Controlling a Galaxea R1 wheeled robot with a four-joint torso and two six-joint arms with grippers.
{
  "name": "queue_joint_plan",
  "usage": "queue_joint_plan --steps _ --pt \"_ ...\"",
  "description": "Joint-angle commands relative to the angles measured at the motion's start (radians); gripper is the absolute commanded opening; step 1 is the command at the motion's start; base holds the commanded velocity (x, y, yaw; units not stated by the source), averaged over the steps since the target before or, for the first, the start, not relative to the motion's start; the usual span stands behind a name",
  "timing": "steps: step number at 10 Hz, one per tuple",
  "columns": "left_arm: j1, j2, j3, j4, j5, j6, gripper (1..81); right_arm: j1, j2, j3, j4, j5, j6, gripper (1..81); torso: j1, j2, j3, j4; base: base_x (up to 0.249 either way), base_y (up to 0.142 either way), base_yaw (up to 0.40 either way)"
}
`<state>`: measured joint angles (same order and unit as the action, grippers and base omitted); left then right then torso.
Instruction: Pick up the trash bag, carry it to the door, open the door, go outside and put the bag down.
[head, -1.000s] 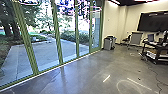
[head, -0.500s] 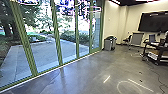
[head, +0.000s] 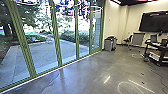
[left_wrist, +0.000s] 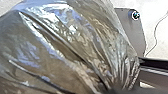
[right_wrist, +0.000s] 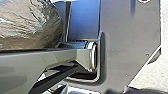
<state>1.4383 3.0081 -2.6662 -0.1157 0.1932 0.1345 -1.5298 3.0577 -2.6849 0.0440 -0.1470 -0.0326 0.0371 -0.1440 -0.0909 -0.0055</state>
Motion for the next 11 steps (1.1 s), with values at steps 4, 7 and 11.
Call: queue_joint_plan --steps 4,7,11 --pt "-0.065 -0.001 0.005 -0.002 0.052 0.01 1.0 0.052 0.014 0.013 -0.004 -0.063 -0.007 81.1 0.001 0.0 0.0 0.0 0.153 -0.075 0.0" --pt "-0.064 -0.003 0.005 -0.002 0.052 0.01 1.0 0.05 0.015 0.013 -0.004 -0.063 -0.007 81.1 0.0 0.0 0.0 0.0 0.153 -0.072 0.0" --pt "-0.065 -0.001 0.005 -0.002 0.052 0.01 1.0 0.052 0.017 0.013 -0.006 -0.063 -0.007 81.1 0.0 0.0 0.0 0.0 0.153 0.0 0.0"
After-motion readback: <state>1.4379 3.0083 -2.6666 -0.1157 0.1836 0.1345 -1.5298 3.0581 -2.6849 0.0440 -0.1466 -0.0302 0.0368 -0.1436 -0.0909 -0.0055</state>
